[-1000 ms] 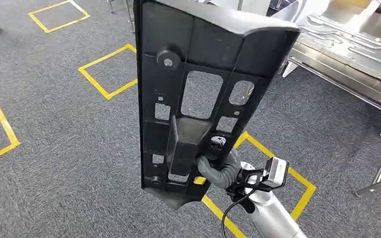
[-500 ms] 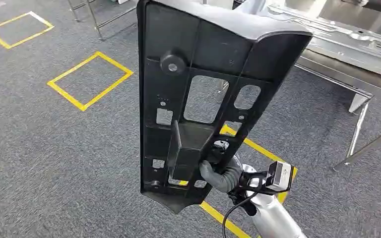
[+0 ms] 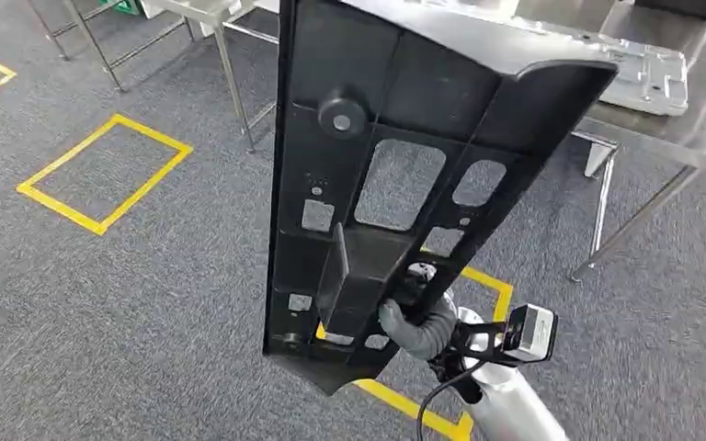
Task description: Take the parts from the cabinet and place them on the table.
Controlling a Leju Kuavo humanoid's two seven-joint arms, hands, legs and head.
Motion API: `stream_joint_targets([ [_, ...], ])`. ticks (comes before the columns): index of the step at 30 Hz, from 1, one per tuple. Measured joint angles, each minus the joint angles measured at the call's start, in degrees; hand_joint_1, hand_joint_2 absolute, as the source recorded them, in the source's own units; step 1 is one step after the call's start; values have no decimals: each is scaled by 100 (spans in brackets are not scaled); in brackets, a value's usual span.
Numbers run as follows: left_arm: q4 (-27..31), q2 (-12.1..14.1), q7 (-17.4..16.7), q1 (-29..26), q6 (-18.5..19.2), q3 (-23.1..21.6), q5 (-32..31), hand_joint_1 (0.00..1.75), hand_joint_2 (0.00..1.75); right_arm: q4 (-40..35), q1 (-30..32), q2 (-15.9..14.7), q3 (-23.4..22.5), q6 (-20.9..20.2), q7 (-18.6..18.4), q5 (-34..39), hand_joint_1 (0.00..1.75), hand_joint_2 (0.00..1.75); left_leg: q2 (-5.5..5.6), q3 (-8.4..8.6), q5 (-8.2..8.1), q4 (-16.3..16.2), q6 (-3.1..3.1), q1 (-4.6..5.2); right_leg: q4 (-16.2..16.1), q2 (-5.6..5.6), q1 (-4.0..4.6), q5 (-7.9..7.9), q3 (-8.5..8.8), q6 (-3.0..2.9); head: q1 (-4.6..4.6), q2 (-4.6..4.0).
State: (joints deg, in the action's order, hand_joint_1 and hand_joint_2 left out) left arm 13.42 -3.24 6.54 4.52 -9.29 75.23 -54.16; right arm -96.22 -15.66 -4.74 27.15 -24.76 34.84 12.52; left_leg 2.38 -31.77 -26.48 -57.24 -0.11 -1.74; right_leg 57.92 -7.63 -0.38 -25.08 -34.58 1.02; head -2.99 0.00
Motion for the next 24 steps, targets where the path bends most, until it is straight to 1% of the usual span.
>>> stream_joint_targets([
  [1,0,-2,2,15,2,0,-2,0,175,-24,6,-2,-11,4,0,2,175,175,-81,25,16,36,50,13,116,329,20,-85,-49,1,2,0],
  [2,0,-2,7,12,7,0,-2,0,175,-35,-13,-9,-20,4,0,0,175,175,-145,26,14,43,91,22,446,554,20,-291,-216,12,2,0],
  [3,0,-2,7,1,17,0,-4,0,175,-37,-21,-9,-22,2,-2,-2,175,175,-218,27,6,42,103,35,924,662,3,-529,-461,29,2,0],
  [4,0,-2,7,-10,26,0,-4,0,175,-35,-9,-9,-24,4,-2,-2,175,175,-297,26,0,42,110,46,1418,699,-12,-726,-714,50,2,0],
  [5,0,-2,7,-13,33,0,-7,0,175,-33,5,-18,-28,4,-2,-2,175,175,-363,25,-9,40,111,49,1764,706,-26,-818,-897,68,2,0],
  [6,0,-2,7,-10,42,0,-7,0,175,-33,16,-33,-33,4,-2,-2,175,175,-430,30,-17,40,103,49,1851,714,-43,-775,-957,83,2,0],
  [7,0,-2,9,-5,55,0,-4,0,175,-33,18,-39,-35,0,-4,-2,175,175,-497,46,-32,39,90,49,1630,738,-54,-586,-858,92,2,0],
  [8,0,-4,11,0,68,0,0,0,175,-33,17,-44,-35,-9,-4,-9,175,175,-554,71,-48,39,75,48,1178,782,-59,-331,-615,90,2,0],
  [9,0,-11,11,7,77,0,0,0,175,-33,14,-44,-39,-13,-4,-15,175,175,-610,105,-71,39,55,47,591,881,-56,-74,-300,74,2,0],
  [10,0,-11,15,11,81,0,0,0,175,-33,10,-44,-42,-15,-4,-22,175,175,-644,139,-95,39,24,61,127,1104,-37,73,-32,39,2,0],
  [11,0,-11,17,13,85,0,0,0,175,-33,-1,-44,-44,-28,-4,-26,175,175,-683,149,-133,14,-20,110,-11,1250,37,-4,27,1,2,0],
  [12,0,-11,17,16,87,0,0,0,175,-35,0,-44,-46,-39,-2,-33,175,175,-720,165,-142,24,-44,112,-7,1138,24,11,6,-36,2,0],
  [13,0,-11,17,22,90,0,0,0,175,-33,4,-50,-46,-52,-2,-35,175,175,-775,182,-158,26,-73,119,5,1089,33,-2,-7,-55,0,0],
  [14,0,-11,17,25,92,0,0,0,175,-35,5,-52,-46,-76,-4,-48,175,175,-838,203,-166,42,-105,110,11,1023,56,-11,-16,-87,2,0],
  [15,0,-11,17,45,92,0,0,0,175,-35,1,-55,-46,-98,-7,-79,175,175,-899,236,-187,41,-149,106,-27,952,24,9,-2,-131,0,0],
  [16,0,-11,18,54,92,0,-2,0,175,-55,7,-57,-46,-112,-13,-142,175,175,-726,226,-266,-47,-181,66,-59,894,-16,28,43,-161,0,0],
  [17,0,-17,17,58,96,-2,-2,0,175,-65,-15,-57,-46,-111,-13,-193,175,175,-497,98,-455,-330,-187,65,-63,848,-29,24,48,-201,0,0],
  [18,0,-26,20,54,98,-2,-13,0,175,-70,-16,-53,-41,-111,-13,-231,175,175,-376,-112,-681,-770,-198,62,-63,800,-29,27,49,-220,0,0],
  [19,0,-26,17,42,98,-2,-13,0,175,-68,-12,-50,-39,-111,-13,-253,175,175,-315,-359,-888,-1257,-210,62,-63,731,-23,23,46,-227,0,0],
  [20,0,-24,20,30,98,-2,-13,0,175,-68,-1,-50,-42,-111,-13,-269,175,175,-289,-589,-1029,-1684,-218,63,-56,661,-15,21,44,-229,0,0],
  [21,0,-22,28,15,101,-2,-13,0,175,-68,11,-50,-39,-109,-11,-284,175,175,-287,-743,-1022,-1914,-215,63,-54,578,-12,21,48,-229,0,0],
  [22,0,-22,46,11,105,-2,-13,0,175,-70,11,-50,-39,-107,-11,-295,175,175,-284,-736,-857,-1804,-206,63,-52,503,-12,20,59,-227,0,0],
  [23,0,-22,63,16,114,-2,-4,0,175,-74,11,-50,-37,-103,-11,-299,175,175,-279,-630,-630,-1501,-194,62,-46,442,-12,15,71,-221,0,0],
  [24,0,-22,89,27,135,-2,2,0,175,-92,7,-50,-37,-96,-11,-304,175,175,-239,-377,-266,-886,-178,56,-34,363,-15,3,87,-203,0,0],
])
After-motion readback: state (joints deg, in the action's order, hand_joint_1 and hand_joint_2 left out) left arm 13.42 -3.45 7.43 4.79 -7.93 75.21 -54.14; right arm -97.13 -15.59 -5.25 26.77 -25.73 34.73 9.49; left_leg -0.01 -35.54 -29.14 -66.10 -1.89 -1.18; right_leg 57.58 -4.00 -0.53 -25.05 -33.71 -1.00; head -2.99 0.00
